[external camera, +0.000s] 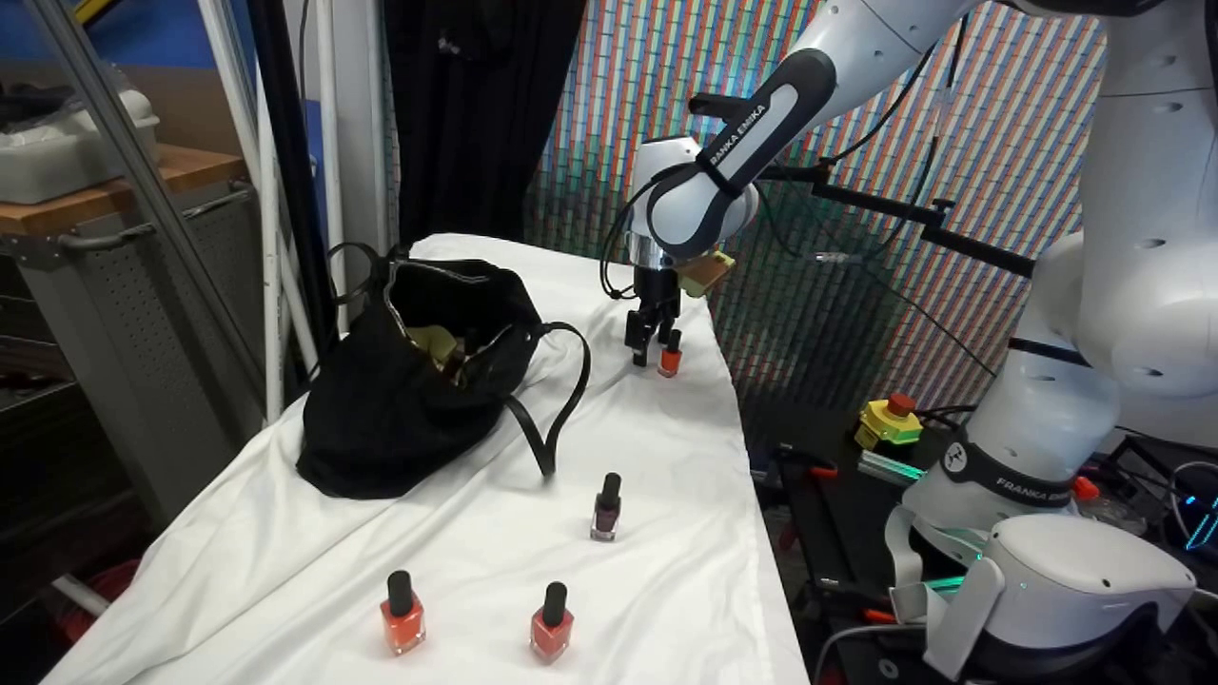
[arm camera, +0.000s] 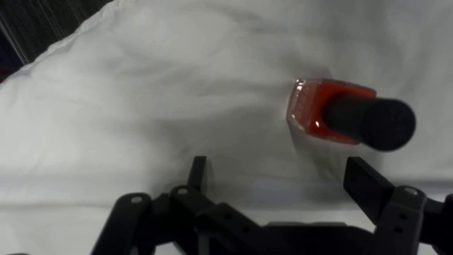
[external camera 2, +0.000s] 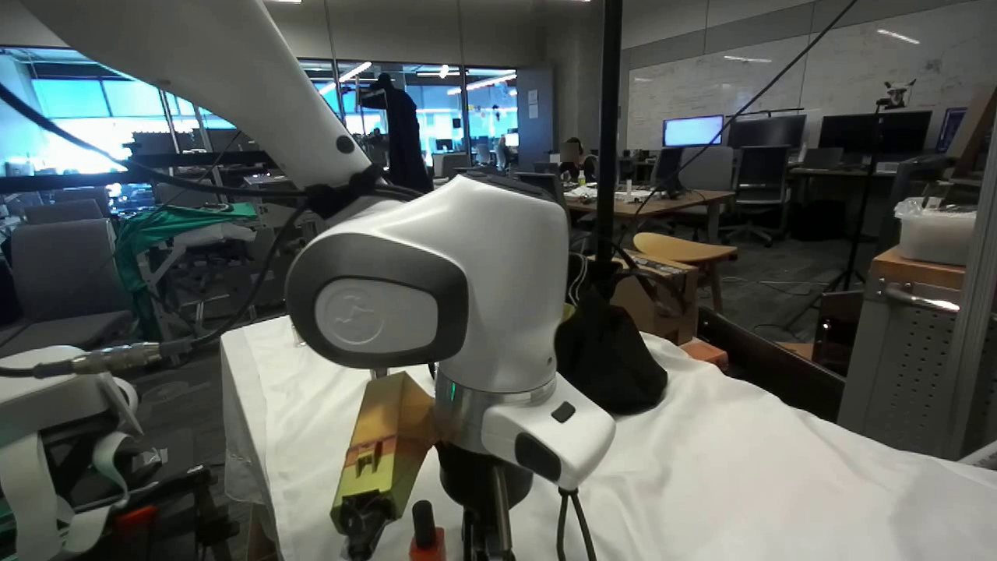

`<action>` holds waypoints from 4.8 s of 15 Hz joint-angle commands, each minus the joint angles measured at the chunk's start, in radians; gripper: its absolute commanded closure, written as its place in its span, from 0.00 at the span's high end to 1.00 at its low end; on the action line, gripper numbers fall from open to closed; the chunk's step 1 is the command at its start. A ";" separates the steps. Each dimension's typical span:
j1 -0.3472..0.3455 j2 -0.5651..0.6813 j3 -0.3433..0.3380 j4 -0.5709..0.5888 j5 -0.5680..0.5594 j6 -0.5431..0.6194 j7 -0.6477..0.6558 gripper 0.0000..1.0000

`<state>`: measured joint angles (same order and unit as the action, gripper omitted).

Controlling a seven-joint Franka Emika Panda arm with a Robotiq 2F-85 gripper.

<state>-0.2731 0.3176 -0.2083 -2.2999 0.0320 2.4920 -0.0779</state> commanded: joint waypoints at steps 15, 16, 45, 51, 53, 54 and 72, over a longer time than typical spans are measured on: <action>0.018 -0.115 -0.002 -0.096 -0.022 0.029 -0.015 1.00; 0.024 -0.128 -0.007 -0.105 -0.032 0.025 -0.003 1.00; 0.026 -0.126 0.020 -0.158 0.027 0.048 -0.102 1.00; 0.025 -0.108 0.021 -0.147 0.028 0.047 -0.109 1.00; 0.026 -0.108 0.021 -0.146 0.027 0.044 -0.110 1.00; 0.026 -0.107 0.021 -0.146 0.026 0.044 -0.110 0.89; 0.067 -0.154 0.005 -0.133 -0.096 -0.002 -0.034 0.15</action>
<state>-0.2334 0.1922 -0.1984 -2.4486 -0.0025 2.5185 -0.1569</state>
